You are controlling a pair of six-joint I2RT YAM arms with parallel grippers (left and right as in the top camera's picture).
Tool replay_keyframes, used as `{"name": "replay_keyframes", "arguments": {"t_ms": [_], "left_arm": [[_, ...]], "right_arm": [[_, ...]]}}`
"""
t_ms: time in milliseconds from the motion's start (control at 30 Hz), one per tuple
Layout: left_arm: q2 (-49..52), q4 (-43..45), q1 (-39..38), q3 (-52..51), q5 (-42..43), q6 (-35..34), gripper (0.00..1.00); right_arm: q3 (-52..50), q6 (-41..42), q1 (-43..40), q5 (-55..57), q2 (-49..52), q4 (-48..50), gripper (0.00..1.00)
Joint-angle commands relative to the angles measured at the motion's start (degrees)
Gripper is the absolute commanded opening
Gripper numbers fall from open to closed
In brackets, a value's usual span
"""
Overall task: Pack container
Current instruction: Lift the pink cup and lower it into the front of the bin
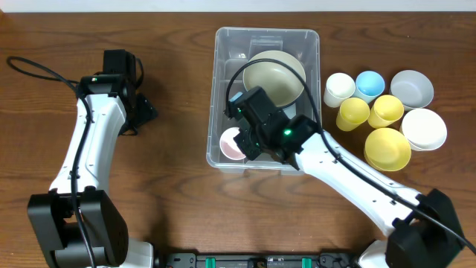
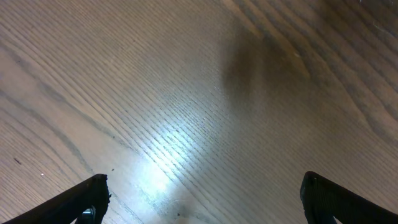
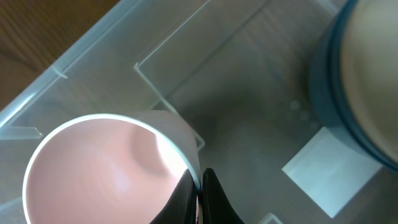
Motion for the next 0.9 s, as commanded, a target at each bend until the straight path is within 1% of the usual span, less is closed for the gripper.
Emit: {"name": "replay_keyframes", "arguments": {"t_ms": [0,300,567,867], "left_arm": [[-0.22,-0.22,0.09,-0.11,-1.09,0.2,0.98],[-0.22,-0.22,0.09,-0.09,-1.09,0.17,0.98],[-0.22,-0.22,0.09,-0.09,-1.09,0.17,0.98],[-0.22,-0.22,0.09,-0.09,-1.09,0.17,0.98]], "right_arm": [[1.25,0.57,0.98,0.61,2.45,-0.13,0.01],[1.25,0.55,1.05,0.63,5.86,0.11,0.01],[1.25,0.55,1.05,0.59,5.88,3.48,0.04],[1.25,0.57,1.07,0.59,5.88,2.71,0.02]]}}
